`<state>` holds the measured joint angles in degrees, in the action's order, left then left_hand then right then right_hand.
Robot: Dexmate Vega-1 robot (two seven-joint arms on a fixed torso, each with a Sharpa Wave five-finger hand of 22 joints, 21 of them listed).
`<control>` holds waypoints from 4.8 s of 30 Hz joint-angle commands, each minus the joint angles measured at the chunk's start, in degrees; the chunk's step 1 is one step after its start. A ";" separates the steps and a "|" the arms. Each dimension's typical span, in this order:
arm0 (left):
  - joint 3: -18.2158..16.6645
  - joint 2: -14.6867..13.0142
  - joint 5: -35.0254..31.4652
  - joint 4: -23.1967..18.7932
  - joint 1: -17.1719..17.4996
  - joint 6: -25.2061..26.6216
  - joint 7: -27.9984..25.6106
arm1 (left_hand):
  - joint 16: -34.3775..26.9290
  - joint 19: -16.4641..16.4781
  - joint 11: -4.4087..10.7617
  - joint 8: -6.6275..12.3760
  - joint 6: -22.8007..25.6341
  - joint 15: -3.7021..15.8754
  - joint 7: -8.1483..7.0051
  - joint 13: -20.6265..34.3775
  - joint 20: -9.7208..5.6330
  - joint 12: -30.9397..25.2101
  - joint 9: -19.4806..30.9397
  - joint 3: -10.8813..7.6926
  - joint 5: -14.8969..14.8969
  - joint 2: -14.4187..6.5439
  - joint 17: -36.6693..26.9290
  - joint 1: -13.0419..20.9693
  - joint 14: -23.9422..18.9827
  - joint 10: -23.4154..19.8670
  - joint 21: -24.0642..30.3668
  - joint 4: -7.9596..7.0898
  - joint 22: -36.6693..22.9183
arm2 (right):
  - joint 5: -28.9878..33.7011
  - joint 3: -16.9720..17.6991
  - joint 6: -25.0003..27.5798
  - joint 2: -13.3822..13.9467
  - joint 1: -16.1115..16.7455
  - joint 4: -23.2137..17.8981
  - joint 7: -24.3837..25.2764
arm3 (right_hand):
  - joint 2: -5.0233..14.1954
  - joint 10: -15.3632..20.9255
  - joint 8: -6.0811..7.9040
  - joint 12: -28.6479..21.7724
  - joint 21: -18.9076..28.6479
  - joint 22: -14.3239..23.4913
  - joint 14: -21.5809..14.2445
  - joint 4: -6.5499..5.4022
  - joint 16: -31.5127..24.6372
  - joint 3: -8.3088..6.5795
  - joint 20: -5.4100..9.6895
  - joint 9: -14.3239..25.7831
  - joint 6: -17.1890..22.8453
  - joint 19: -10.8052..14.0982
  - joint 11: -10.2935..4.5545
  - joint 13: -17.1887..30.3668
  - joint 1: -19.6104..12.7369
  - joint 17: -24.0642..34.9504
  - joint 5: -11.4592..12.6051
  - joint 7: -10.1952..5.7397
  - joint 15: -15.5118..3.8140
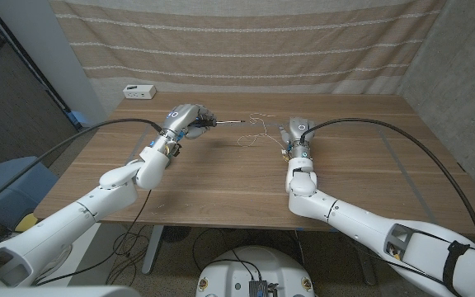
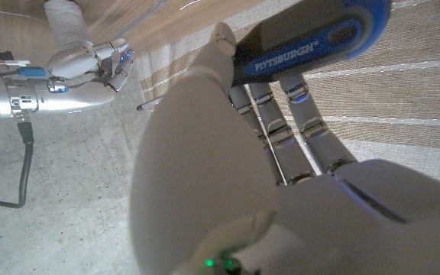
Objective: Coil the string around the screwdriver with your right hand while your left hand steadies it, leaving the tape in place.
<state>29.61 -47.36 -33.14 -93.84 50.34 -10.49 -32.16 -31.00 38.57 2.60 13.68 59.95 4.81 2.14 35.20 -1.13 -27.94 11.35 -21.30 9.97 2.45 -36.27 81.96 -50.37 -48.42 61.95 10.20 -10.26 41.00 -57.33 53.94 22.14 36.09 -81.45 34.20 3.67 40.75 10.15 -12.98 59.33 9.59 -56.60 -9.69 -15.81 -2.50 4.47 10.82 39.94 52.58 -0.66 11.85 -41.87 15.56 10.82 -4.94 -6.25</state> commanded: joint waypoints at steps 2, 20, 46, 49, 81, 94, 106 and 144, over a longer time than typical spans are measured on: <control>0.17 0.05 -0.34 -0.21 -0.20 0.34 -0.10 | 0.25 2.14 -0.01 0.07 4.32 4.49 2.41 0.25 -11.09 0.20 0.91 -1.62 0.39 -7.16 -0.29 5.76 -2.32 -0.36 0.34 -1.18 -0.26 | -5.28 5.17 1.89 3.94 4.26 -14.09 -2.06 | -1.00 -6.03 -0.04 2.18 -4.31 0.17 6.70 0.50 1.96 2.88 -2.23 0.20 -7.55 -4.75 0.81 0.45 6.83 0.71 0.97 -1.00 2.57; 0.61 0.34 -0.51 0.32 -0.86 0.51 0.15 | 0.67 1.96 0.13 -0.24 4.30 4.76 2.26 0.39 -11.09 0.67 1.04 -1.76 0.37 -7.13 -0.55 5.61 -2.43 -0.70 0.67 -1.19 -0.26 | -15.73 -1.35 23.43 15.87 -0.92 -37.81 -24.34 | -0.66 -16.43 1.10 1.09 -11.78 0.60 19.19 5.54 1.87 2.42 -7.27 0.28 -16.61 -12.46 0.61 1.63 4.64 3.04 3.05 -6.30 4.11; 0.21 -0.10 -0.55 -1.33 0.23 2.55 0.32 | 1.17 1.64 0.18 -0.53 4.26 4.64 2.11 1.01 -11.09 1.18 1.28 -1.97 0.36 -7.11 -0.96 5.46 -2.61 -0.84 1.05 -1.17 -0.24 | -21.16 -7.76 14.34 17.48 -6.22 -33.02 -17.31 | 7.95 5.34 7.62 -12.33 -1.32 3.05 -4.81 17.10 -14.69 -16.73 5.80 0.58 10.05 -3.70 -1.29 6.11 -22.09 19.76 2.31 1.28 -6.30; 0.32 -0.02 -0.62 -1.24 0.10 2.46 0.27 | 1.24 1.59 0.25 -0.57 4.31 4.91 1.97 0.96 -11.09 1.31 1.27 -1.99 0.35 -7.13 -1.04 5.40 -2.62 -0.93 1.10 -1.21 -0.24 | -20.16 -6.74 12.11 17.97 -4.80 -33.11 -15.84 | 7.30 10.42 7.08 -16.40 1.37 3.49 -7.12 17.83 -15.89 -19.19 7.77 0.98 12.97 -3.82 -0.52 8.20 -25.69 22.73 1.13 3.52 -6.49; 0.35 0.74 -0.01 -0.74 -0.72 3.29 0.24 | 1.81 1.22 0.32 -0.78 4.53 4.72 2.09 1.46 -11.11 2.05 1.38 -2.26 0.37 -7.09 -1.56 5.31 -2.97 -1.27 1.55 -1.13 -0.22 | -48.83 30.94 -67.74 3.88 25.26 -16.45 4.91 | 6.04 11.74 5.81 -24.27 10.24 5.25 -10.72 17.10 -16.48 -19.63 7.81 5.58 16.46 -6.92 1.55 16.10 -29.57 30.90 1.94 6.09 -6.37; 0.44 1.78 0.90 0.77 -1.98 3.32 -0.25 | 2.04 1.13 0.18 -0.84 4.71 4.56 2.20 1.61 -11.11 2.36 1.35 -2.37 0.38 -7.10 -1.79 5.34 -2.94 -1.33 1.70 -1.10 -0.21 | -62.73 32.47 -82.20 -0.14 24.67 -11.60 -11.98 | 5.99 11.82 5.64 -24.62 11.40 5.08 -10.64 17.09 -16.04 -19.73 7.83 6.27 16.80 -7.27 2.01 16.21 -30.07 31.72 2.14 6.74 -6.31; 1.19 3.27 1.51 3.16 -3.70 2.74 -1.49 | 2.18 1.07 0.06 -0.91 4.81 4.60 2.34 1.76 -11.12 2.61 1.33 -2.47 0.40 -7.02 -1.96 5.44 -3.10 -1.37 1.83 -1.01 -0.20 | -69.13 31.71 -82.81 0.42 23.24 -14.26 -23.04 | 5.83 12.18 5.21 -24.74 12.48 4.85 -10.88 17.14 -15.70 -19.77 7.84 6.36 17.18 -7.34 2.16 15.85 -30.48 32.35 2.24 6.93 -6.28; 4.71 5.07 1.52 5.48 -8.23 -0.68 1.86 | 2.71 1.16 -0.22 -1.15 5.19 4.39 2.58 2.02 -11.05 3.49 1.17 -2.74 0.36 -6.60 -2.39 5.64 -3.62 -2.16 2.30 -0.98 -0.15 | -71.78 21.99 -74.45 -7.74 5.07 -5.43 -38.65 | 5.54 14.46 3.72 -24.49 16.59 3.48 -13.67 17.85 -14.21 -20.34 7.78 5.71 19.66 -5.64 3.63 12.73 -32.26 32.77 1.08 8.63 -6.29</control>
<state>33.79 -42.29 -31.58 -88.21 42.34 -10.44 -31.04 -28.11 38.03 2.26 12.11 60.73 5.18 2.10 37.05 -1.66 -24.56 11.35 -21.31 9.98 2.45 -38.37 81.95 -51.81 -49.94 63.83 10.21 -10.28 -30.50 -32.84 -22.47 17.93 46.98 -91.97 -1.32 0.48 45.88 14.09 -29.32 75.44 13.03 -66.35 10.28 -30.26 -17.65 5.55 16.45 48.68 46.30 5.85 16.75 -64.88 48.35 11.97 -7.12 -9.31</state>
